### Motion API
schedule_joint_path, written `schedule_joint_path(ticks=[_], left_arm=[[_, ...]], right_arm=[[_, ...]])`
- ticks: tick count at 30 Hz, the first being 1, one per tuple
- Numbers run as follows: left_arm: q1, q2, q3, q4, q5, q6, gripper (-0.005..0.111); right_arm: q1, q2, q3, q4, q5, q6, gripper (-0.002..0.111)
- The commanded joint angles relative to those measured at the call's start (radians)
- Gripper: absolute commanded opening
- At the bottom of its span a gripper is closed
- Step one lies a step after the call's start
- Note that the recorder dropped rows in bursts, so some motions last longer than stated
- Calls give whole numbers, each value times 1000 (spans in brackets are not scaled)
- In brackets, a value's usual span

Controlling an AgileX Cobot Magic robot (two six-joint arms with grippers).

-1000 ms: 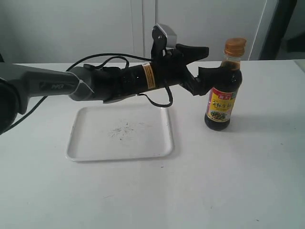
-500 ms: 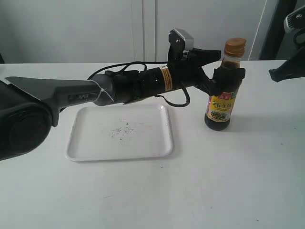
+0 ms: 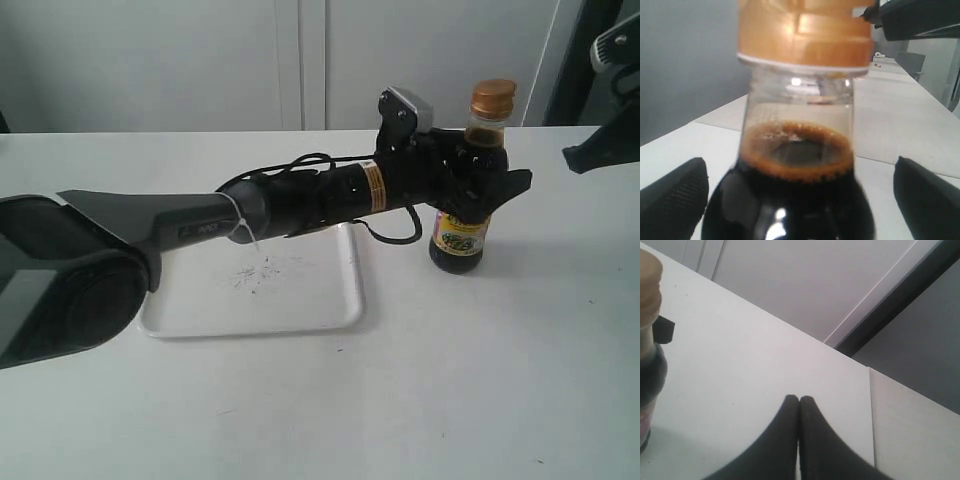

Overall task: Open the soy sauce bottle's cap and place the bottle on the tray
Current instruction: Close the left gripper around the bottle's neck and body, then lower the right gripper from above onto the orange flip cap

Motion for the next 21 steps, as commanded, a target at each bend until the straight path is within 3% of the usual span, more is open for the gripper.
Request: schedule_joint_path(ticks=[1,8,11,14,16,19,21], left_arm=[[-5,15,-15,-15,20,-6,105],[-10,52,-31,-19,17,-6,104],[-12,55,-31,-19,24,1,97],[-18,55,-31,-19,28,21,73],[-22,55,-31,-19,28,26,48],[-30,55,-31,-10,53,28,1],[-35,55,-31,-10,66,55,1]], right_arm=[[-2,1,-6,-9,-7,-5,0],[-2,4,-6,-9,-5,-5,0],[14,15,-6,-30,-5,-25,0],[39,22,-6,-56,-5,-91,0],[48,22,-6,-56,-13,-118,0],[48,22,-6,-56,-19,-133,0],[61,22,-6,-58,-17,-136,0]])
